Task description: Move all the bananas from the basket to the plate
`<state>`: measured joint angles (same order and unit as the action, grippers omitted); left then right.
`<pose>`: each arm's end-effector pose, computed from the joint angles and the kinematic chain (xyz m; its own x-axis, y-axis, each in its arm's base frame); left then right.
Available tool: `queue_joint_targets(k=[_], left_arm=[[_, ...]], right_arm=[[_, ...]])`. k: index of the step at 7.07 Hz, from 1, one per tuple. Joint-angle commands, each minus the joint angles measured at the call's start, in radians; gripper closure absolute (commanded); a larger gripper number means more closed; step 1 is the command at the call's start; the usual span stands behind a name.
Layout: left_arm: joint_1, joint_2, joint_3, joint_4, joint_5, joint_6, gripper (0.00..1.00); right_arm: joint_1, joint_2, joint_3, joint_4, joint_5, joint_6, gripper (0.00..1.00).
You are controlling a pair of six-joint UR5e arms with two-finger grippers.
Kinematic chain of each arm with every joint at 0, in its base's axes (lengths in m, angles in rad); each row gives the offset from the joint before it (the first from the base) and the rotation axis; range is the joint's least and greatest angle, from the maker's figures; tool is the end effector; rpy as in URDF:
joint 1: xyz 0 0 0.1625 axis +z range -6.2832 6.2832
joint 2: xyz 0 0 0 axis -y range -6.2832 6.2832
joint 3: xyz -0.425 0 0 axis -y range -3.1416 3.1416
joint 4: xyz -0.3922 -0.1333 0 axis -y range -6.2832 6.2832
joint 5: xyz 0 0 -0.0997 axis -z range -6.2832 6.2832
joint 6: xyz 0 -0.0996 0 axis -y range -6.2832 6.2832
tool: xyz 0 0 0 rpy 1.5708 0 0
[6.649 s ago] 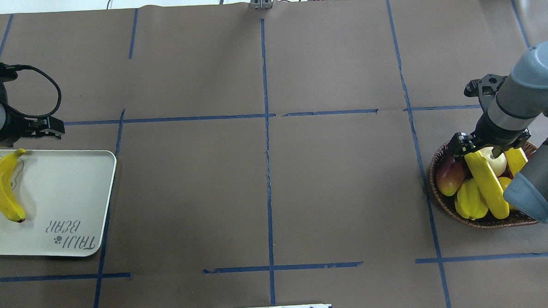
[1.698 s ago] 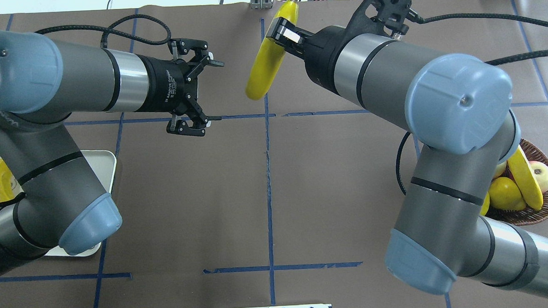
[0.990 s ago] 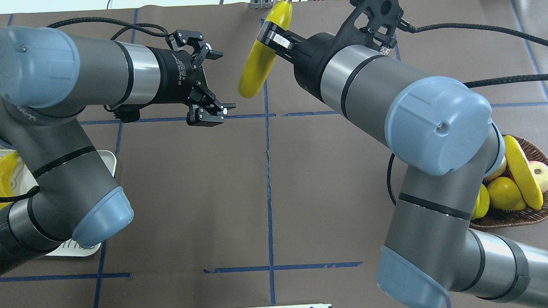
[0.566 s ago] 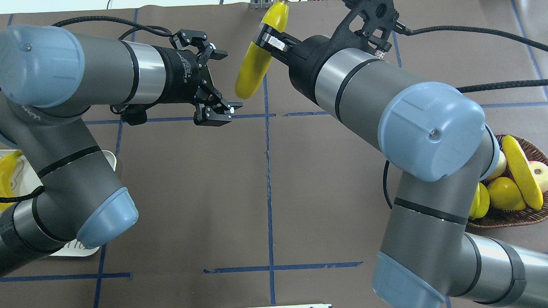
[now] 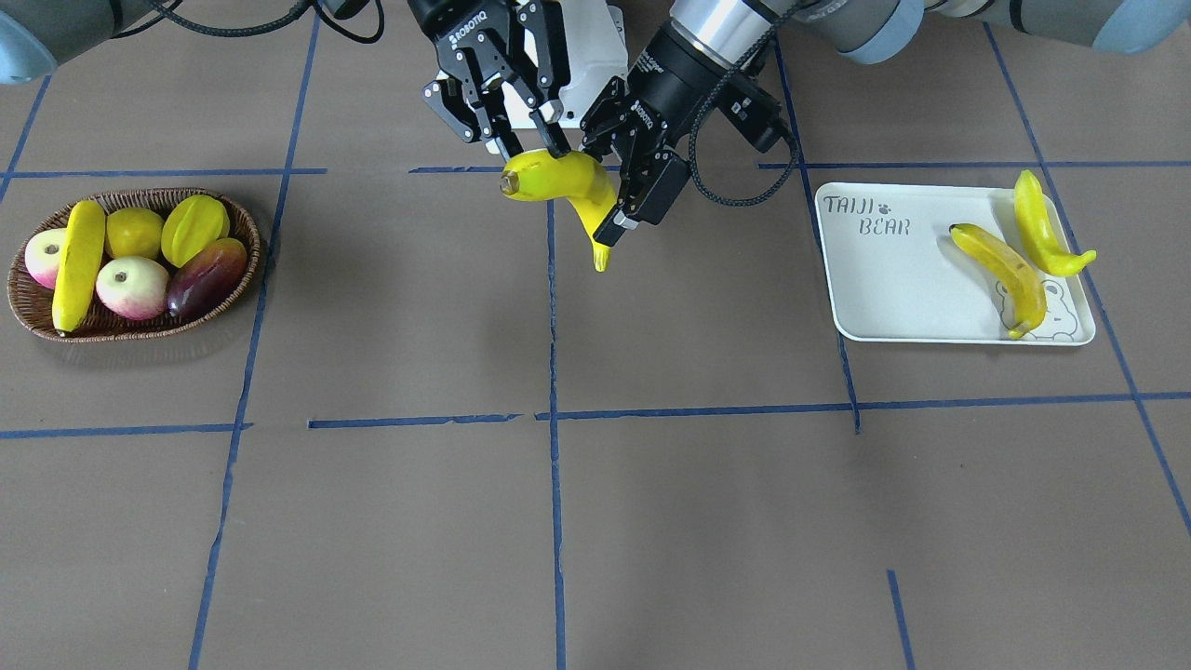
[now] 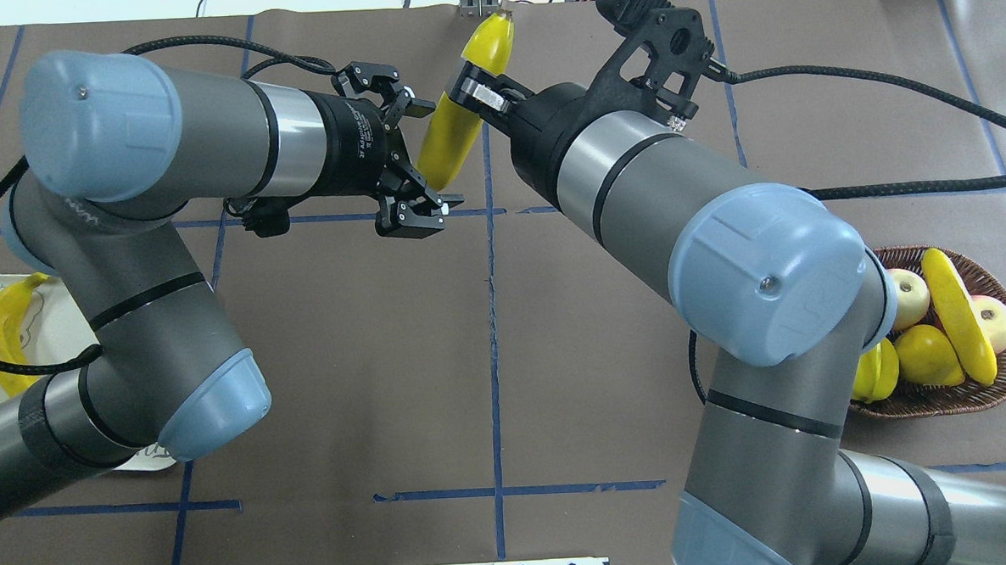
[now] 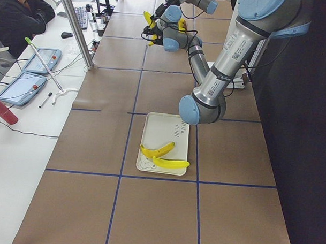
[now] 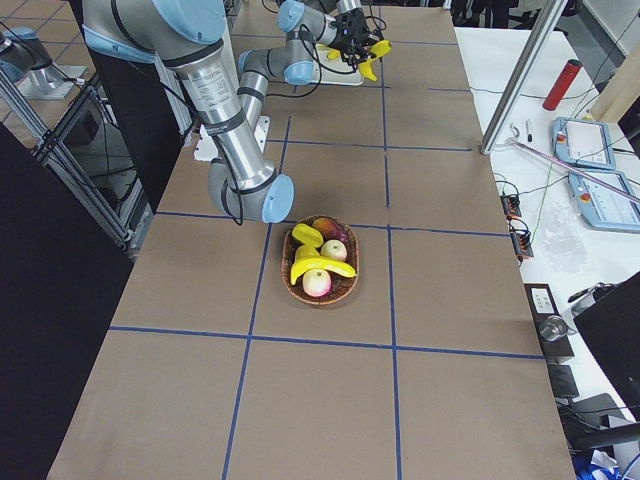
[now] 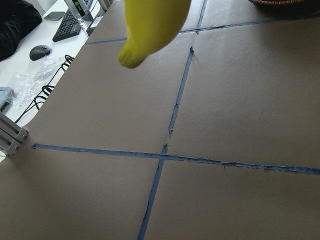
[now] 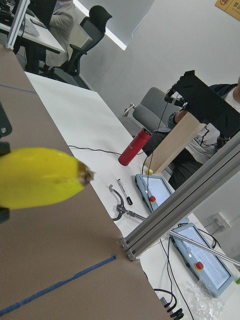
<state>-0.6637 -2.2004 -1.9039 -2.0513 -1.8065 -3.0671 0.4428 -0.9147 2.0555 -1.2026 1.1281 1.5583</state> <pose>0.3915 -0.4459 0.0975 -0.4079 -0.9119 -0.0442 0.1310 -0.0105 -0.9913 -0.3933 -0.3813 0.0488 0.0655 0.0185 0.9977 -0.7727 0.6335 0.0389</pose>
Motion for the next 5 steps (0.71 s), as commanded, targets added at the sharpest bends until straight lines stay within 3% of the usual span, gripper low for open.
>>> queue_joint_targets(k=[1, 2, 3, 4, 5], left_arm=[[-0.001, 0.011, 0.000, -0.044, -0.004, 0.005, 1.00], [-0.005, 0.016, 0.000, -0.077, -0.004, -0.001, 1.00], [-0.008, 0.016, 0.000, -0.095, -0.004, -0.008, 1.00], [-0.008, 0.016, 0.000, -0.096, -0.004, -0.047, 1.00], [-0.008, 0.016, 0.000, -0.102, -0.004, -0.050, 1.00]], right_arm=[[-0.006, 0.000, 0.002, 0.000, -0.007, -0.003, 1.00], [-0.006, 0.000, 0.003, 0.000, -0.007, -0.006, 1.00], [-0.006, -0.001, 0.008, 0.006, -0.005, -0.007, 0.84], [-0.007, -0.003, 0.005, 0.008, -0.007, -0.010, 0.01], [-0.006, -0.003, 0.014, 0.008, -0.004, -0.012, 0.00]])
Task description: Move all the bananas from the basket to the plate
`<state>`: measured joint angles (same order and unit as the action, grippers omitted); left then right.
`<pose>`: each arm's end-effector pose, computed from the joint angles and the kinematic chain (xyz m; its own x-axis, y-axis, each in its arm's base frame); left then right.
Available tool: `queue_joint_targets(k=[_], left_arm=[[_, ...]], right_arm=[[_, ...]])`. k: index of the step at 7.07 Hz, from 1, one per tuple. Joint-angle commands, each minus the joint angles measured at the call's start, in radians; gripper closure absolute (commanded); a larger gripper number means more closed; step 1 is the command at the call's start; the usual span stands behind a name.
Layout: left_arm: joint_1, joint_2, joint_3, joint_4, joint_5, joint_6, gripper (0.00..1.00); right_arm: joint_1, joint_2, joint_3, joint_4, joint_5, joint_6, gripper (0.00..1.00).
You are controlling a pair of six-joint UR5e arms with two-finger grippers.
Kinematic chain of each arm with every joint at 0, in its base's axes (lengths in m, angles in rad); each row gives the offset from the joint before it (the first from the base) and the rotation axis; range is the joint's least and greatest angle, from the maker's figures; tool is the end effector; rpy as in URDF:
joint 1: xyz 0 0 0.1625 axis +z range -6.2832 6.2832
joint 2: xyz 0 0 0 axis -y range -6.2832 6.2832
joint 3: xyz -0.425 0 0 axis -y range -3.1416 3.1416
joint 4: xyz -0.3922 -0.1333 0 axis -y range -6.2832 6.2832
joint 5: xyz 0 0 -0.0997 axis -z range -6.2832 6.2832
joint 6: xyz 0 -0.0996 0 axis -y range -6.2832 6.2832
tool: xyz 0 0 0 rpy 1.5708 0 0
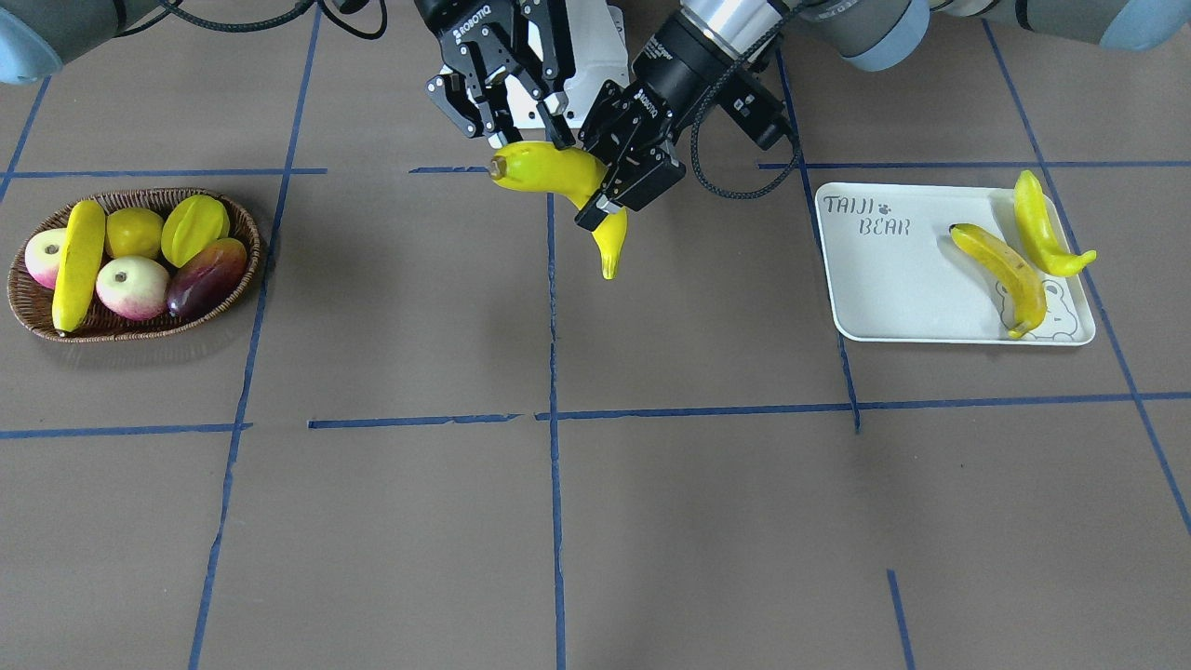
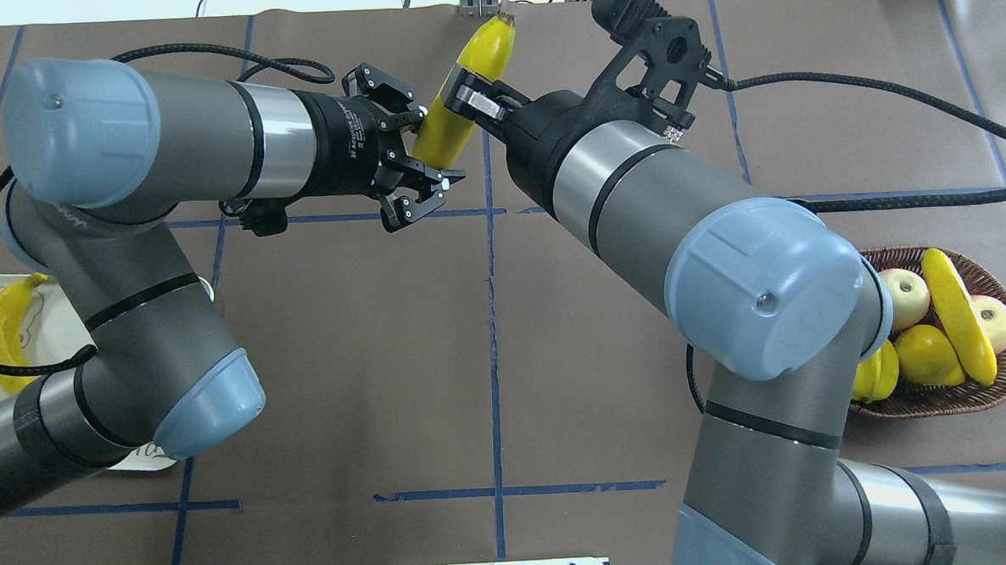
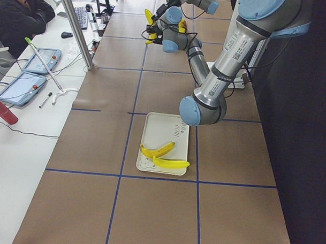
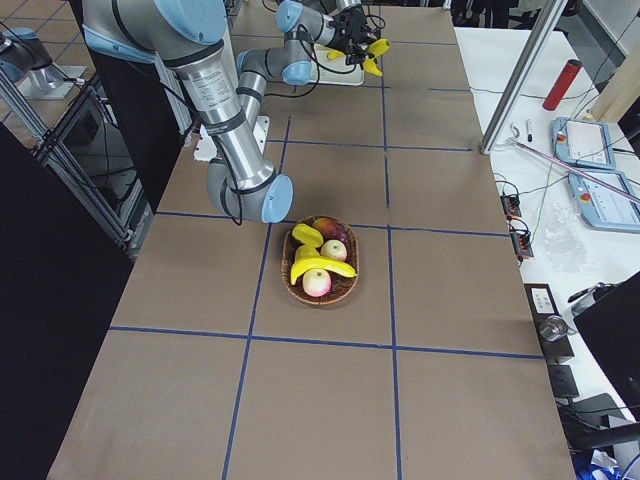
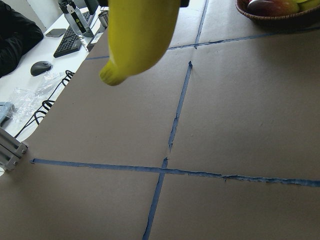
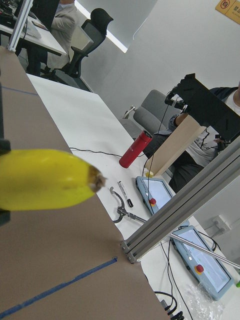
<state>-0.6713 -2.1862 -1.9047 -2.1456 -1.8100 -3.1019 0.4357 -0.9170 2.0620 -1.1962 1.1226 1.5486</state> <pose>0.3820 -0.4436 0.0956 -0.4172 -0.9084 -0.0286 0.0531 0.0070 -0.9986 -0.3926 -0.3774 0.0477 0.0635 0.0075 0.9980 -0.7715 0.6347 0.0443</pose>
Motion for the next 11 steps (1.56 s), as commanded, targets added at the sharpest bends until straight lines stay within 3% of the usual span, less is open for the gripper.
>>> queue_joint_targets(k=[1, 3, 4, 7, 11], left_arm=[[-0.002, 0.002, 0.003, -0.008, 0.000, -0.015, 1.00], [-0.014, 0.008, 0.009, -0.008, 0.000, -0.015, 1.00], [-0.060, 0.008, 0.030, -0.005, -0.009, 0.005, 1.00], [-0.138, 0.101, 0.023, 0.009, -0.249, 0.454, 1.00], [-0.154, 0.342, -0.056, 0.007, -0.276, 0.961, 1.00]], right_arm=[[0.002, 0.001, 0.009, 0.001, 0.006, -0.004, 0.00], [0.005, -0.005, 0.036, -0.006, 0.044, -0.007, 0.00], [0.021, -0.020, 0.065, -0.010, 0.112, -0.037, 0.00], [0.107, -0.115, 0.112, -0.040, 0.296, -0.073, 0.00], [0.270, -0.137, 0.153, -0.365, 0.572, -0.295, 0.00]])
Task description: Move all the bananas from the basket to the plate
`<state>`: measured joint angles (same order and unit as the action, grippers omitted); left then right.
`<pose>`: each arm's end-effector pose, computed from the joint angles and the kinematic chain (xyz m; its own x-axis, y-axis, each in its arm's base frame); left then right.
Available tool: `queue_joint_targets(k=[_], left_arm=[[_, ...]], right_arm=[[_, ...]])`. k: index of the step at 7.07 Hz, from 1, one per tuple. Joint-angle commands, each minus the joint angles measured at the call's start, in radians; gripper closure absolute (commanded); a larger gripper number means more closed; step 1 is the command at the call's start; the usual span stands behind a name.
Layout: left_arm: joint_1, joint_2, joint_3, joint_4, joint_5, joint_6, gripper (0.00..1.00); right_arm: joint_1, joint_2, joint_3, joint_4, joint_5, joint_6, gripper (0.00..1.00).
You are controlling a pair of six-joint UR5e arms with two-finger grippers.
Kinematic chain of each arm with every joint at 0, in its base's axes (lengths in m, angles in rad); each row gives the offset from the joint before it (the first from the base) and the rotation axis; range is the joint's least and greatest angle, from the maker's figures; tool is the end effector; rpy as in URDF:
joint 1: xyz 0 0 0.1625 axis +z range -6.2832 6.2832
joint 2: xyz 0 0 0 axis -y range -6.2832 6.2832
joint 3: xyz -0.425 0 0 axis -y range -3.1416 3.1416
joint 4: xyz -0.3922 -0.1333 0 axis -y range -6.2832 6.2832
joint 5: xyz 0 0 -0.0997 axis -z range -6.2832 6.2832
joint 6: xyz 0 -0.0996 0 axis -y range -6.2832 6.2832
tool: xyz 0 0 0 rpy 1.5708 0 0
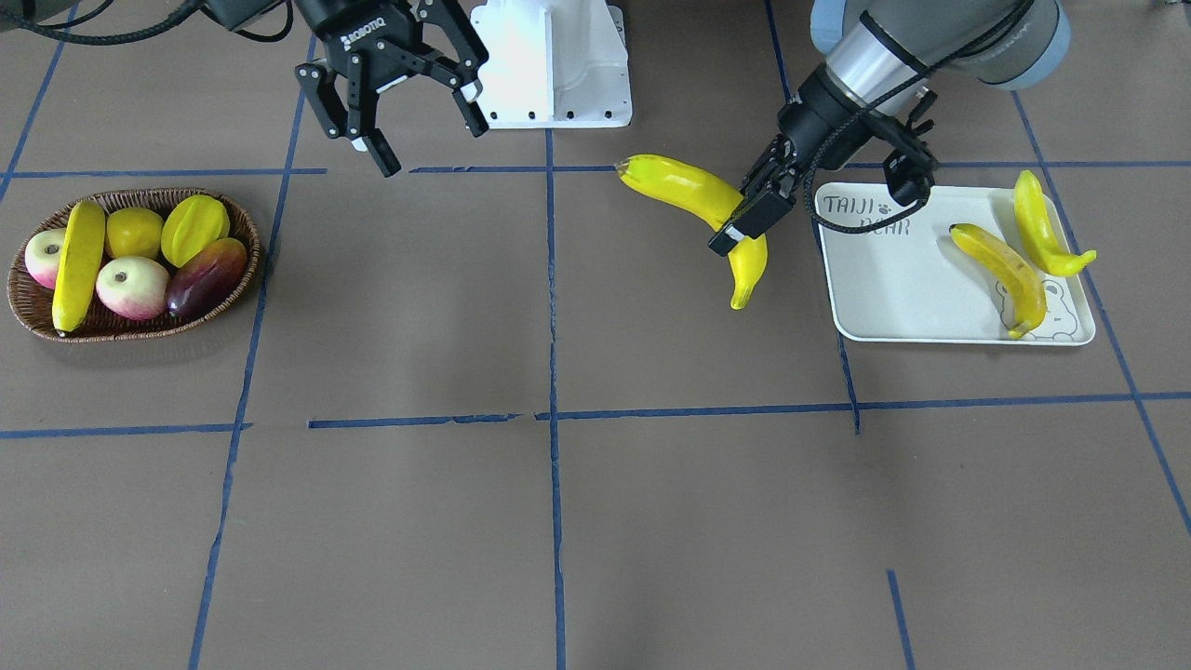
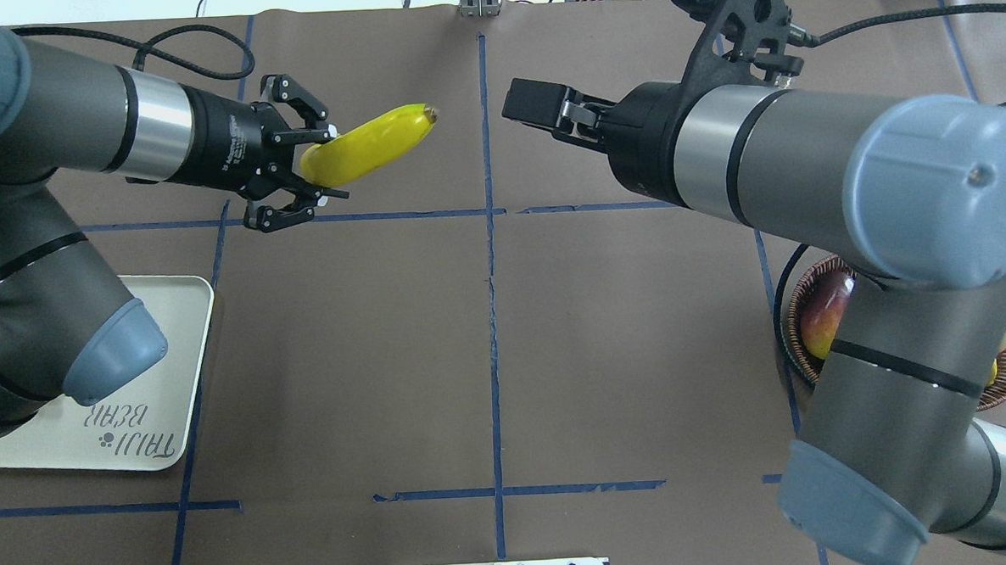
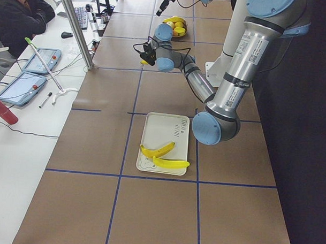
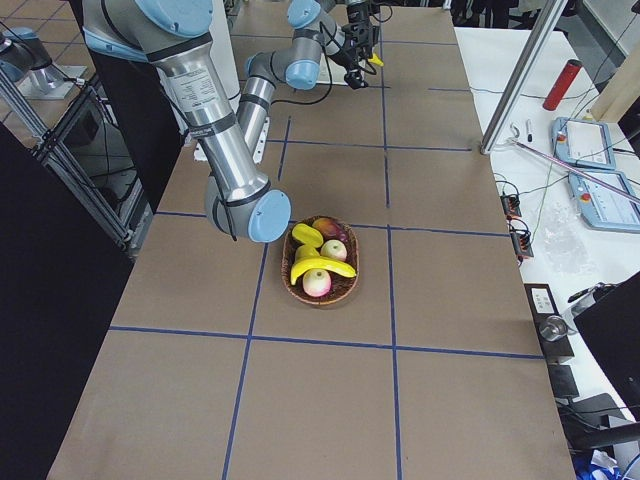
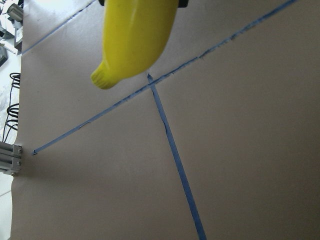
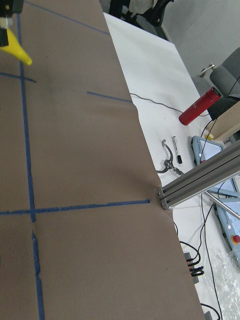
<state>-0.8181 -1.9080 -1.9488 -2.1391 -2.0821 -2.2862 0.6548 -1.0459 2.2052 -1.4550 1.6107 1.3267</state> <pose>0.3131 -0.4580 0.2354 -0.0609 -0.7718 -0.6330 0.3654 0.5729 -0.7337 -0.3131 -0.4035 0.1045 0.3640 -0.0249 0.9311 -0.5052 0.8345 0.2199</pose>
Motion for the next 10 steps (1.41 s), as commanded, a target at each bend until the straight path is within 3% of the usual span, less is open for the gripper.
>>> queue_joint_targets(k=[1, 3, 5, 7, 10], left_arm=[[-0.018, 0.143, -0.012, 0.001, -0.003, 0.300, 1.00], [-0.067, 0.307, -0.019, -0.001, -0.001, 0.572, 1.00], [-0.092, 0.442, -0.012, -0.007, 0.039, 0.805, 1.00], [-0.090, 0.503, 0.042, -0.037, 0.134, 0.911, 1.00], [-0.078, 0.517, 0.302, -0.354, 0.175, 0.915, 1.00]], right_arm=[[0.080, -0.035, 0.016, -0.184, 0.130, -0.166, 0.00], [0.127, -0.132, 0.063, -0.313, 0.222, -0.353, 0.00], [0.204, -0.245, 0.062, -0.318, 0.332, -0.472, 0.00], [0.278, -0.319, 0.030, -0.317, 0.446, -0.553, 0.00], [0.304, -0.361, -0.031, -0.315, 0.524, -0.573, 0.00]])
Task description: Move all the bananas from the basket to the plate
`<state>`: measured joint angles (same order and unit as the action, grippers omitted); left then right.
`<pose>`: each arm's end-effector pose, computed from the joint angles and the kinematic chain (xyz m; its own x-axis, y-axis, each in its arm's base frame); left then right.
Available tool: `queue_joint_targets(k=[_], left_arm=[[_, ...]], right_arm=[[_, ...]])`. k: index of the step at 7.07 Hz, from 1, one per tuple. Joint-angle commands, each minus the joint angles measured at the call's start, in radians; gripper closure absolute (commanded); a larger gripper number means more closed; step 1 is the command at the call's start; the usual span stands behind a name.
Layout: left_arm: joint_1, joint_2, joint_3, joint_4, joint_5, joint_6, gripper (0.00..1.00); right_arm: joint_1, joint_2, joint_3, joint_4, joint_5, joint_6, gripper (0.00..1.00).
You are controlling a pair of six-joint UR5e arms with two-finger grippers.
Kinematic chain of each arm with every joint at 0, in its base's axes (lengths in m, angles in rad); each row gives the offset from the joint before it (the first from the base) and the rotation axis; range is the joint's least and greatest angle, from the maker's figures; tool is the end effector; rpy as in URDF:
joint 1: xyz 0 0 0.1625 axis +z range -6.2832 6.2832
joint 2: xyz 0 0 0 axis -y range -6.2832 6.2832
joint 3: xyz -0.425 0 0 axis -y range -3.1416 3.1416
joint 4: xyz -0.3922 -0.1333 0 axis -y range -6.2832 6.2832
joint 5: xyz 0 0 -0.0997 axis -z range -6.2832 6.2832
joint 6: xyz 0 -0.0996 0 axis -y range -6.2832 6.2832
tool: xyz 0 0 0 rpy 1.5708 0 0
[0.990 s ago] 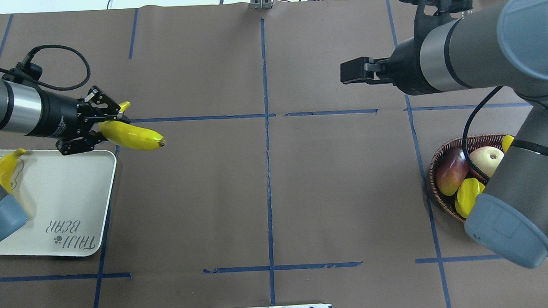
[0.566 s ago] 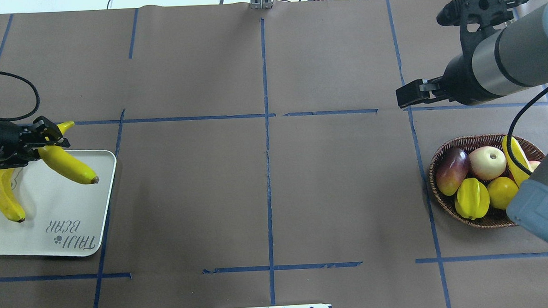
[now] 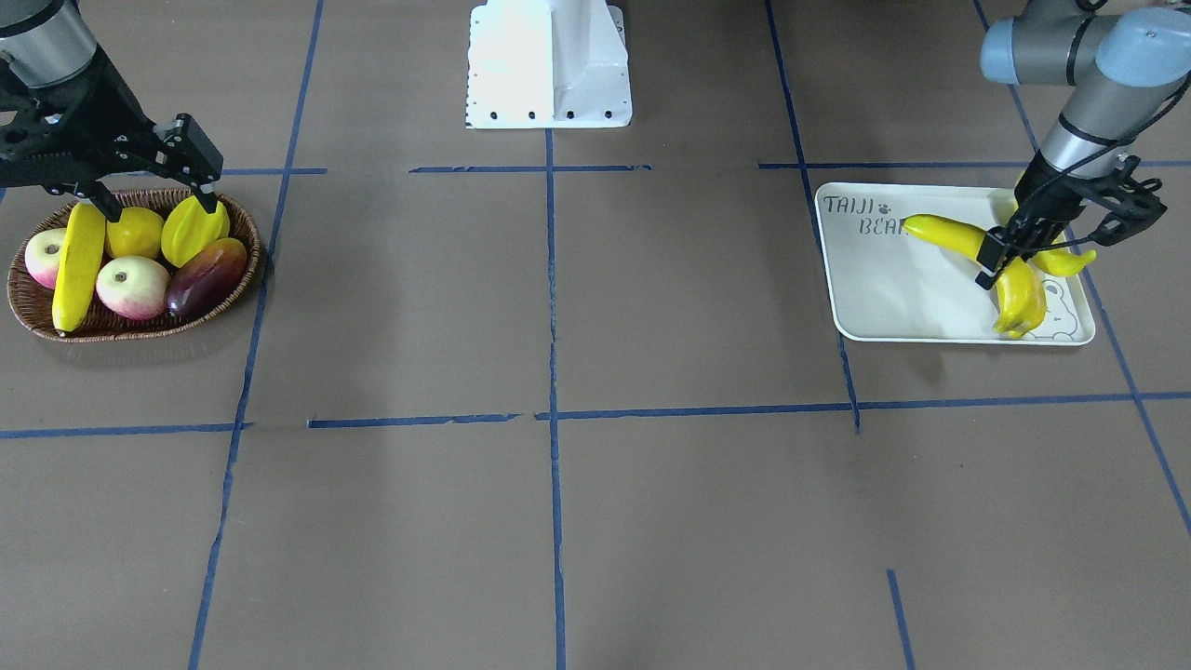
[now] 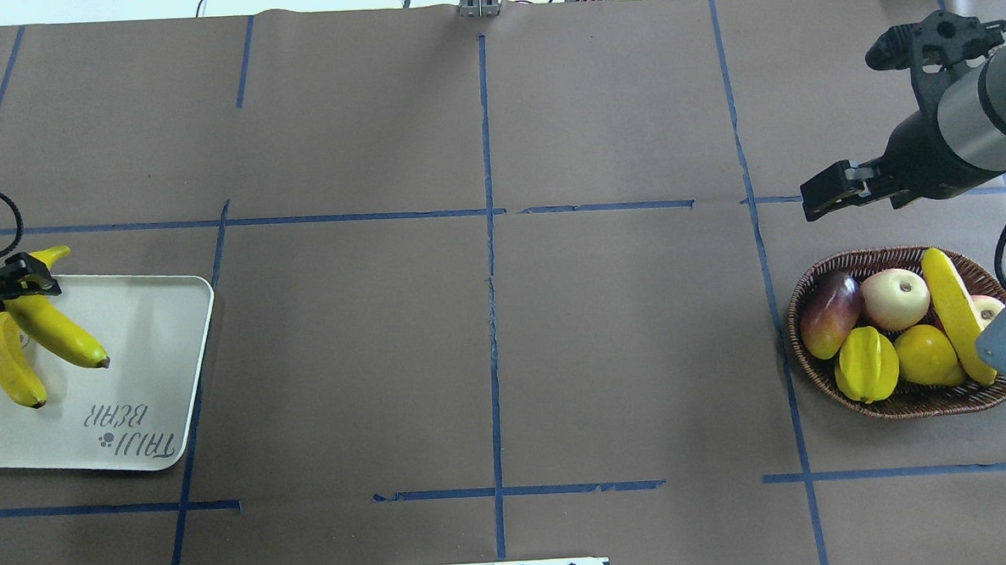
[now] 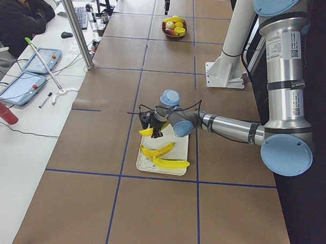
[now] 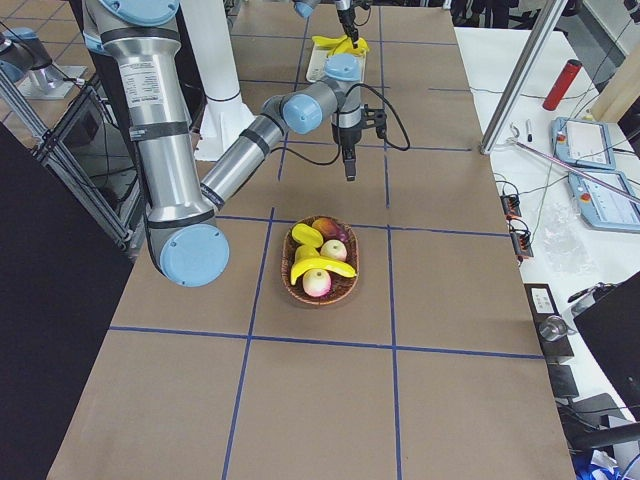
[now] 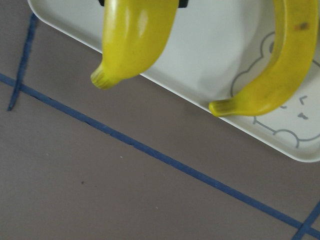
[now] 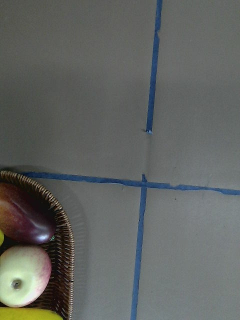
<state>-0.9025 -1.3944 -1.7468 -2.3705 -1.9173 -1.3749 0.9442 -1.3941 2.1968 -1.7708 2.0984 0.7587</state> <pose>0.2034 -0.4182 0.5749 0.5381 -0.3861 -0.7493 0.4920 0.8656 -0.0927 -0.2130 -0.4360 0.3132 0.7188 -0.0764 0.6910 -0.0158 0.9919 0.1260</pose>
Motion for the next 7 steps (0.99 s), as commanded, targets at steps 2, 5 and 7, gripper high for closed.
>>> queue_joint_targets(k=[2, 5, 7], left_arm=[[0.042, 0.002, 0.102, -0.130, 0.011, 0.000, 1.00], [0.071, 0.002, 0.092, -0.130, 0.011, -0.001, 0.79], [0.076, 0.003, 0.060, -0.130, 0.032, 0.005, 0.00]], right_arm=[[0.025, -0.019, -0.026, -0.001, 0.048, -0.005, 0.00], [0.034, -0.023, -0.026, -0.004, 0.049, -0.005, 0.00], [0.034, -0.046, -0.032, 0.001, 0.049, -0.005, 0.00]])
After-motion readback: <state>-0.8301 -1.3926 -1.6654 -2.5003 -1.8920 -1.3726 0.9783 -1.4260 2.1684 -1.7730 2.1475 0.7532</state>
